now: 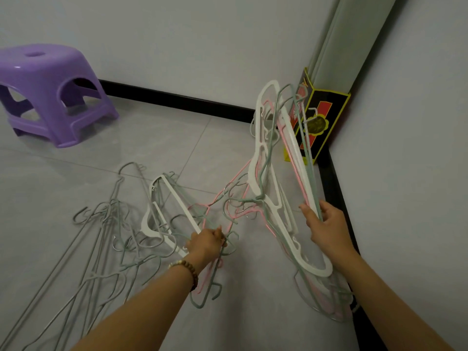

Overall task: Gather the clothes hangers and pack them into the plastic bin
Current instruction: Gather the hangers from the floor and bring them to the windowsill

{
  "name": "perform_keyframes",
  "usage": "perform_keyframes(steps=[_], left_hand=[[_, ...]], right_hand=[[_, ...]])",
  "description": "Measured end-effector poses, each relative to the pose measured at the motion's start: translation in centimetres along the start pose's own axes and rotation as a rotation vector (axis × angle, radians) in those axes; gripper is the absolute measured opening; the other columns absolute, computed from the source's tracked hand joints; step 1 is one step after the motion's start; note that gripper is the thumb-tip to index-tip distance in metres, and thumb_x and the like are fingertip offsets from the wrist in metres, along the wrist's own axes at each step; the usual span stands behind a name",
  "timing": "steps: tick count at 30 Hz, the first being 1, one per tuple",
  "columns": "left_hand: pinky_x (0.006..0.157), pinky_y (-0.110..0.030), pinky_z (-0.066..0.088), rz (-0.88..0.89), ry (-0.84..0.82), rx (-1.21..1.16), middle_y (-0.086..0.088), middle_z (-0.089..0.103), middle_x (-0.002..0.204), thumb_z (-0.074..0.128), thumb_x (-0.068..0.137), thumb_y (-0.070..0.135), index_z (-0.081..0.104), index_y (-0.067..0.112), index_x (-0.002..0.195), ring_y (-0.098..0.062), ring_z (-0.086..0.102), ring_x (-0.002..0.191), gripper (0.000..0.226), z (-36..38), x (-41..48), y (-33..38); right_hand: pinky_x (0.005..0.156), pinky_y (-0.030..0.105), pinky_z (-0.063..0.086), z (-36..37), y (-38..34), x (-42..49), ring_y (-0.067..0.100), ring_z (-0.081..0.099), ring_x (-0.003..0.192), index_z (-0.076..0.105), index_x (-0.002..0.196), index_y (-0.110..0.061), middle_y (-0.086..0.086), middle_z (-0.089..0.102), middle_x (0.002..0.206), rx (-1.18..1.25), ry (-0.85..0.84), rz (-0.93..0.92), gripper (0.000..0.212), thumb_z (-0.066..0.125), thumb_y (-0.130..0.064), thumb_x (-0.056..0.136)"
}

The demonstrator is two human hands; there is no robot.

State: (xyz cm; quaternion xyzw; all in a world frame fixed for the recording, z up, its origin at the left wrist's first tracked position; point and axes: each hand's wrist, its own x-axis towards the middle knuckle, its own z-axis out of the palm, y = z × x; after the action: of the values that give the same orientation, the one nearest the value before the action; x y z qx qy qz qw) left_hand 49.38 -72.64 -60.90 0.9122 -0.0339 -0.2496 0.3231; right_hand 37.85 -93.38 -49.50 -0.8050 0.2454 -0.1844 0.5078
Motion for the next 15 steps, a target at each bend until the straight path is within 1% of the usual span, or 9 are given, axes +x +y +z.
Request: perform_keyframes(steps=[1, 2, 4, 6, 7, 9, 11, 13, 15], left_hand=[[0.103, -0.042, 0.039, -0.004, -0.03, -0.087, -0.009, 0.066, 0.115, 0.024, 0.099, 0.042, 0.067, 0.018, 0.105, -0.032, 0.054, 0.114, 0.05, 0.1, 0.0, 0.0], [0.103, -0.038, 0.04, -0.011, -0.052, -0.212, -0.012, 0.064, 0.119, 0.02, 0.099, 0.044, 0.063, 0.01, 0.114, -0.032, 0.054, 0.114, 0.058, -0.1, -0.2, 0.2], [0.099, -0.035, 0.041, -0.04, -0.042, -0.466, -0.015, 0.061, 0.122, 0.013, 0.098, 0.049, 0.057, 0.001, 0.122, -0.031, 0.055, 0.111, 0.07, -0.4, -0.7, 0.9], [0.096, -0.038, 0.041, -0.06, -0.083, -0.657, -0.015, 0.06, 0.124, 0.007, 0.096, 0.054, 0.053, 0.001, 0.126, -0.03, 0.055, 0.105, 0.076, -0.6, -1.1, 1.9], [0.091, -0.037, 0.043, -0.071, -0.126, -0.754, -0.015, 0.06, 0.123, 0.006, 0.095, 0.055, 0.052, 0.002, 0.126, -0.028, 0.055, 0.102, 0.077, -0.6, -1.2, 2.2], [0.082, -0.032, 0.047, -0.101, -0.213, -0.933, -0.014, 0.06, 0.12, 0.008, 0.096, 0.053, 0.05, 0.002, 0.128, -0.028, 0.057, 0.097, 0.073, -0.2, -1.8, 2.7], [0.081, -0.031, 0.048, -0.122, -0.277, -1.029, -0.016, 0.055, 0.128, 0.014, 0.1, 0.044, 0.042, 0.001, 0.134, -0.027, 0.057, 0.094, 0.062, 0.1, -2.3, 3.2], [0.086, -0.034, 0.048, -0.133, -0.305, -1.078, -0.015, 0.047, 0.138, 0.016, 0.102, 0.038, 0.034, 0.003, 0.14, -0.028, 0.055, 0.099, 0.054, 0.1, -2.3, 3.6], [0.096, -0.037, 0.043, -0.134, -0.31, -1.117, -0.013, 0.043, 0.143, 0.014, 0.102, 0.038, 0.032, 0.005, 0.142, -0.029, 0.053, 0.11, 0.055, 0.0, -1.9, 3.8]], right_hand=[[0.044, 0.024, 0.031, 0.0, -0.2, 0.1, 0.007, 0.035, 0.042, 0.062, 0.082, -0.008, 0.001, 0.043, 0.054, 0.02, -0.01, 0.003, 0.021, 0.058, -0.026, 0.092], [0.041, 0.023, 0.031, 0.0, -0.4, 0.1, 0.005, 0.034, 0.04, 0.061, 0.08, -0.008, 0.0, 0.042, 0.054, 0.034, -0.021, 0.007, 0.02, 0.058, -0.024, 0.092], [0.037, 0.019, 0.032, 0.2, -0.6, 0.1, 0.002, 0.034, 0.037, 0.06, 0.078, -0.008, 0.0, 0.041, 0.054, 0.068, -0.046, 0.027, 0.02, 0.058, -0.022, 0.092], [0.035, 0.017, 0.03, 0.6, -0.6, -0.1, 0.002, 0.032, 0.035, 0.059, 0.074, -0.011, -0.001, 0.04, 0.053, 0.134, -0.055, 0.075, 0.02, 0.058, -0.021, 0.092], [0.034, 0.016, 0.029, 0.7, -0.6, -0.1, 0.002, 0.031, 0.034, 0.059, 0.074, -0.012, -0.001, 0.038, 0.052, 0.174, -0.052, 0.11, 0.02, 0.059, -0.021, 0.092], [0.034, 0.016, 0.028, 0.9, -0.7, -0.1, 0.003, 0.029, 0.033, 0.06, 0.083, -0.008, 0.0, 0.035, 0.053, 0.258, -0.04, 0.194, 0.016, 0.06, -0.021, 0.091], [0.034, 0.015, 0.026, 0.8, -0.8, 0.0, 0.004, 0.028, 0.032, 0.06, 0.094, -0.004, 0.002, 0.033, 0.054, 0.337, -0.034, 0.264, 0.016, 0.059, -0.02, 0.091], [0.034, 0.015, 0.025, 0.6, -0.8, 0.1, 0.005, 0.028, 0.031, 0.061, 0.095, -0.004, 0.0, 0.033, 0.051, 0.398, -0.038, 0.306, 0.018, 0.058, -0.021, 0.092], [0.032, 0.016, 0.025, 0.2, -0.6, 0.2, 0.006, 0.028, 0.029, 0.062, 0.096, -0.006, -0.003, 0.035, 0.046, 0.449, -0.051, 0.335, 0.018, 0.056, -0.023, 0.093]])
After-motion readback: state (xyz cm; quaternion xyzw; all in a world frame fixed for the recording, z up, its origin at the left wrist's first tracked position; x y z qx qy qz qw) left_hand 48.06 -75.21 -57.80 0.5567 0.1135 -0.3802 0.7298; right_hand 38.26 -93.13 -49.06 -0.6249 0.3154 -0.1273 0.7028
